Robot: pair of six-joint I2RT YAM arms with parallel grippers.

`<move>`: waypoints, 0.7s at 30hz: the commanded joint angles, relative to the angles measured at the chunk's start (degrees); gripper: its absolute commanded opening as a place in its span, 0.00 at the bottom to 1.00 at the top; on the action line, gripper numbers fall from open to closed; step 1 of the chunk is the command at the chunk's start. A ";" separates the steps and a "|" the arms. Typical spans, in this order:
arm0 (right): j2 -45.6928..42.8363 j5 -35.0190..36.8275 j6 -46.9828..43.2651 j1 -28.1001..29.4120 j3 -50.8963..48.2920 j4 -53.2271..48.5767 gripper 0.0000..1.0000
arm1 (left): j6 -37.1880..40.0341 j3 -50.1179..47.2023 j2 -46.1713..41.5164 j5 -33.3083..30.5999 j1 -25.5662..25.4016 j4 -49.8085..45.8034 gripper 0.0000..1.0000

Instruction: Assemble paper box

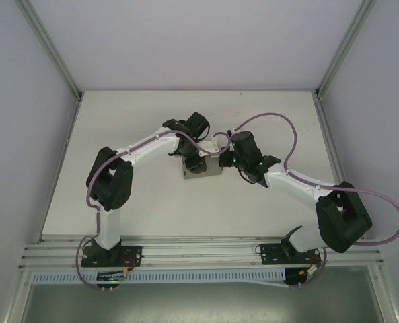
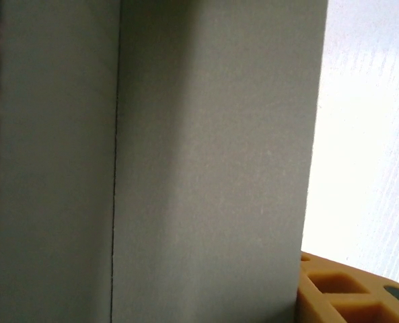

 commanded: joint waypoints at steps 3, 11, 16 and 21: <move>1.24 -5.43 7.96 1.83 1.74 -8.14 0.00 | -0.89 -0.76 0.79 1.32 -0.39 2.79 0.49; 2.42 -7.20 8.31 1.72 -1.12 -4.19 0.00 | -1.60 -0.56 1.07 2.13 -0.42 3.62 0.49; 1.45 -3.77 0.24 2.35 -6.46 -4.39 0.00 | -1.77 -0.47 0.79 1.48 -0.43 3.85 0.49; 1.38 -1.50 -5.72 3.52 -10.38 -3.84 0.00 | -2.60 -0.47 0.36 1.87 -0.39 4.13 0.49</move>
